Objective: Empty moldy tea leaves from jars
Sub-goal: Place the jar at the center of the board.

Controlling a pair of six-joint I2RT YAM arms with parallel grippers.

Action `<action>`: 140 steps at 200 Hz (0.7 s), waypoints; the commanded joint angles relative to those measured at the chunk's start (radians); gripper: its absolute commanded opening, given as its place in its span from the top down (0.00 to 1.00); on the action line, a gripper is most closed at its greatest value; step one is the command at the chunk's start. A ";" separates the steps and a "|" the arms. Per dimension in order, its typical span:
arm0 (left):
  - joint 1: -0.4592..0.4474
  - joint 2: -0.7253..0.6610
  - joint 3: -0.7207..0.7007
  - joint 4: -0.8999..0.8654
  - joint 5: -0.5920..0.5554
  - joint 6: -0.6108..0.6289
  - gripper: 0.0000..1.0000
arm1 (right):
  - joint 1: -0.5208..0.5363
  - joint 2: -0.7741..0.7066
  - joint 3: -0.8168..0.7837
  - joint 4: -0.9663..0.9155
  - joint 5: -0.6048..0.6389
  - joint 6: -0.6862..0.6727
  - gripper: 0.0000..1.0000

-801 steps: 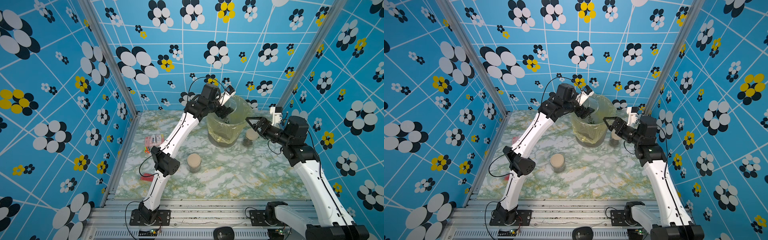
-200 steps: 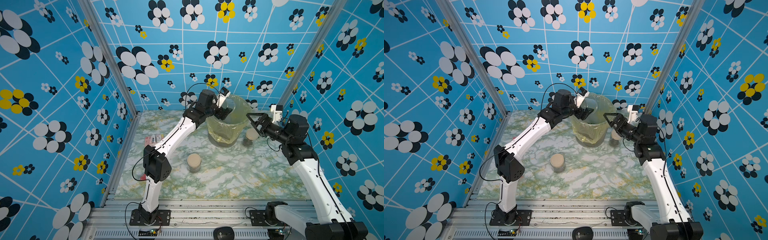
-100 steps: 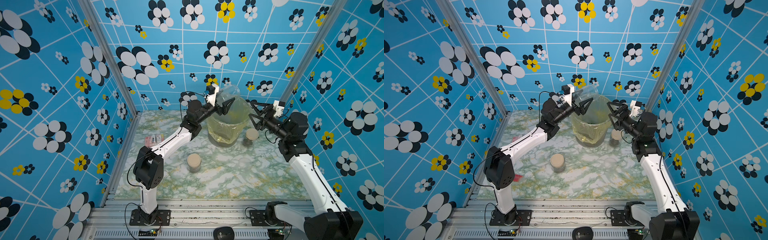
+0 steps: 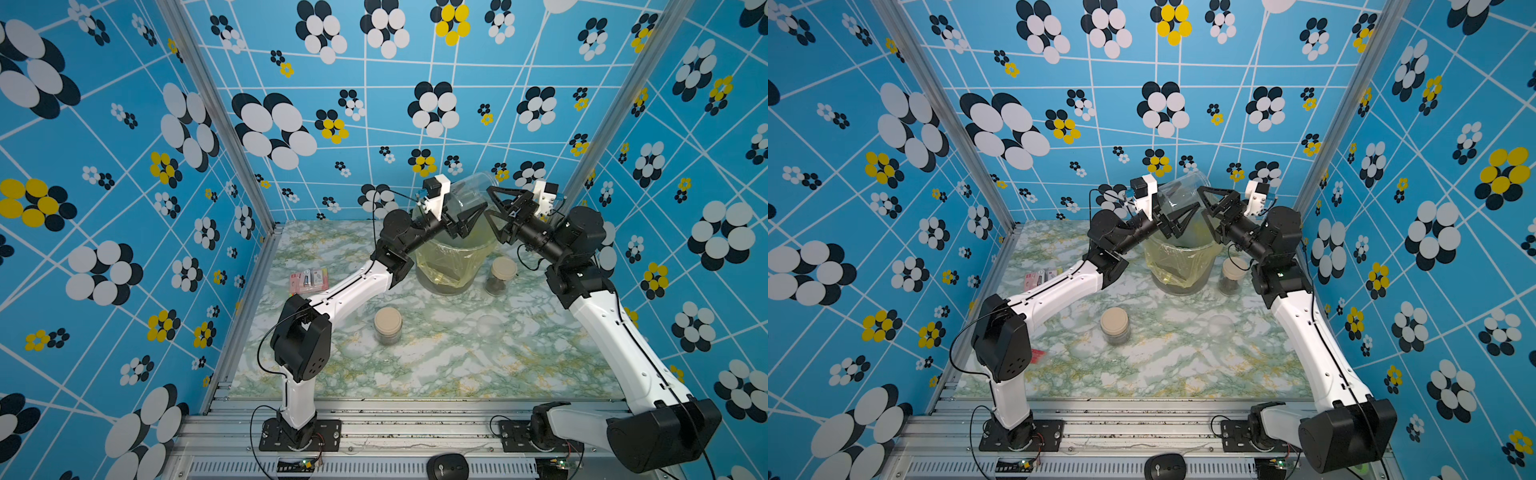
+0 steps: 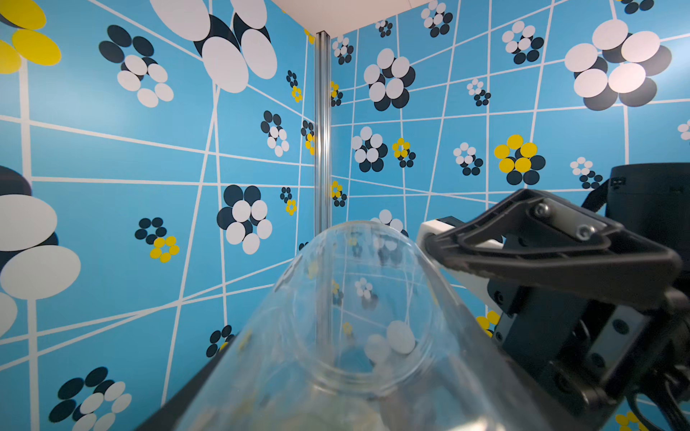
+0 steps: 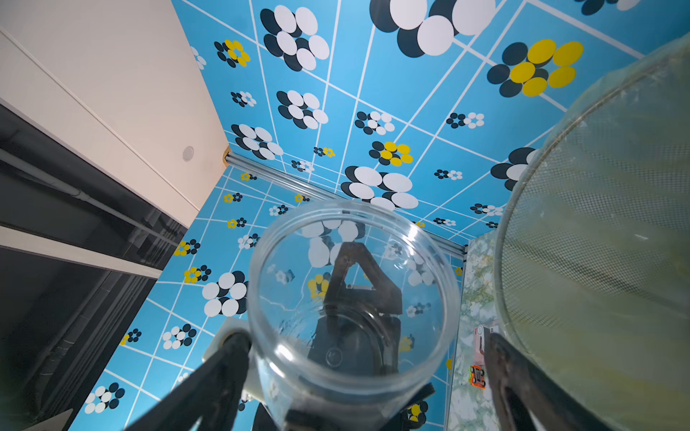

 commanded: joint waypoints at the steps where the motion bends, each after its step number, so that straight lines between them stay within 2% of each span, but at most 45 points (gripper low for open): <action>1: -0.010 0.007 0.017 0.045 0.030 0.017 0.49 | 0.009 0.027 0.047 0.031 0.023 -0.030 0.01; 26: -0.020 0.011 0.009 0.045 0.044 0.027 0.49 | 0.012 0.053 0.075 0.032 0.031 -0.033 0.01; 80: -0.031 0.031 0.023 0.049 0.055 0.025 0.49 | 0.013 0.101 0.114 0.040 0.025 -0.013 0.07; 108: -0.033 0.042 0.026 0.053 0.060 0.025 0.49 | 0.013 0.112 0.122 0.044 0.015 0.000 0.13; 140: -0.035 0.047 0.028 0.052 0.066 0.023 0.49 | 0.013 0.117 0.125 0.047 0.001 0.001 0.24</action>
